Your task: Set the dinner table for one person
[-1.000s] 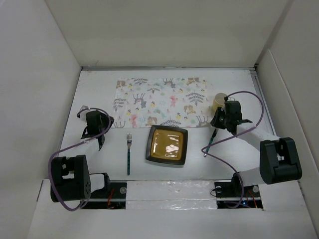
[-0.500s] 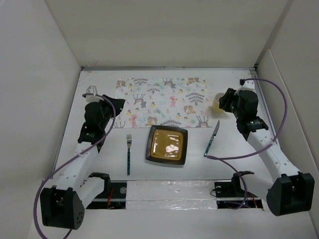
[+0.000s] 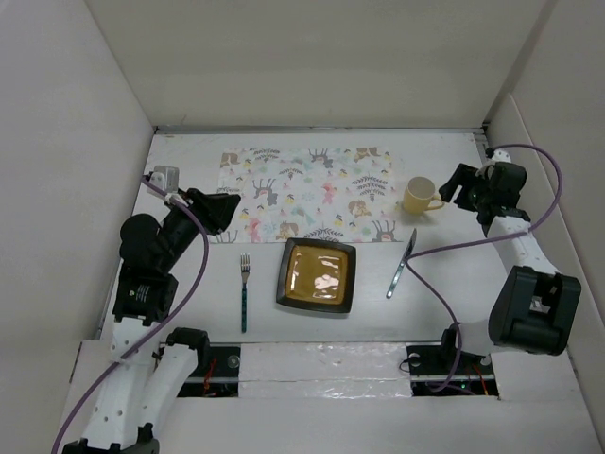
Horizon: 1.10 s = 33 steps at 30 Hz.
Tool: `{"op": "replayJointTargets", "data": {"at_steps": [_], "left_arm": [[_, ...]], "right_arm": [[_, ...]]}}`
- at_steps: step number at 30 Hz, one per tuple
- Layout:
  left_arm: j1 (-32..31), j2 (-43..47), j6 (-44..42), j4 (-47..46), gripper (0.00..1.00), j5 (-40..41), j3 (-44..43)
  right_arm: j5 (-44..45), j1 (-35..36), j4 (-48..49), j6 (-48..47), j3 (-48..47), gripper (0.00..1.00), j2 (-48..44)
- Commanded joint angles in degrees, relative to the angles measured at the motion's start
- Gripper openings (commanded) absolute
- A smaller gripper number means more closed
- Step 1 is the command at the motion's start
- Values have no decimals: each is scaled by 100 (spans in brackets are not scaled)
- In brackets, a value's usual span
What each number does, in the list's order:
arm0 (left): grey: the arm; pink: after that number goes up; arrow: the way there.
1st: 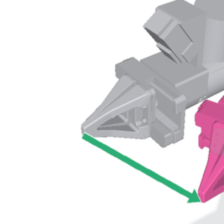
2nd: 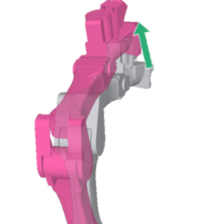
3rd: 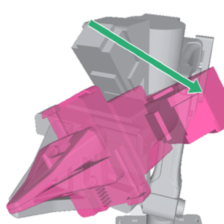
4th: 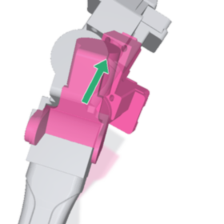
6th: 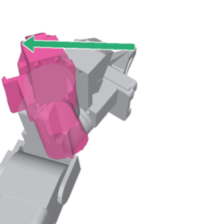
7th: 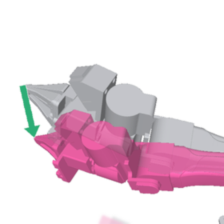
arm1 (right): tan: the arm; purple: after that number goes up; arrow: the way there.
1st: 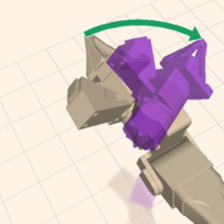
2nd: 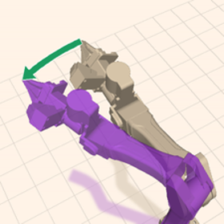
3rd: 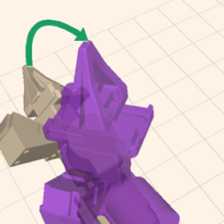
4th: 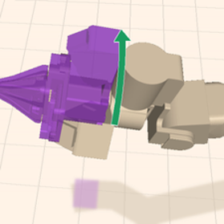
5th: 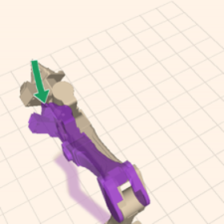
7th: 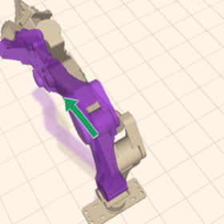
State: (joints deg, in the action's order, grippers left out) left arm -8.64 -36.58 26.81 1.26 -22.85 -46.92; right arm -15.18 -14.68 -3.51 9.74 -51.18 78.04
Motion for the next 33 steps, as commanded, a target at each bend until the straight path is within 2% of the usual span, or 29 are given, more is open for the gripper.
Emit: {"op": "replayJointTargets", "data": {"at_steps": [1,6,9,11,19,23,24,26,31,33], "left_arm": [[-111,46,-536,269,33,-184,16],[-217,168,-800,533,33,-9,-2],[-217,169,-835,630,33,166,-28],[-217,212,-844,639,33,193,-19],[-217,160,-861,683,33,281,-54],[-217,160,-870,692,33,308,-28],[-217,151,-870,692,33,325,-37],[-217,107,-888,718,33,360,-63],[-217,169,-879,683,34,474,-28],[-217,151,-879,700,34,527,-28]], "right_arm": [[-706,122,131,-121,-506,74,202],[-47,474,17,-51,-884,73,597],[84,676,-333,-68,-1368,70,1142],[532,861,-413,-95,-1535,70,1440],[1385,1186,-1020,-103,-2325,55,2171],[1764,1336,-1029,-95,-2379,33,2285],[1764,1336,-1073,-86,-2397,18,2303],[1869,1336,-1003,10,-2336,0,2207],[1905,1520,-607,81,-2449,0,1628],[1817,1687,-790,90,-2955,0,1574]]}}
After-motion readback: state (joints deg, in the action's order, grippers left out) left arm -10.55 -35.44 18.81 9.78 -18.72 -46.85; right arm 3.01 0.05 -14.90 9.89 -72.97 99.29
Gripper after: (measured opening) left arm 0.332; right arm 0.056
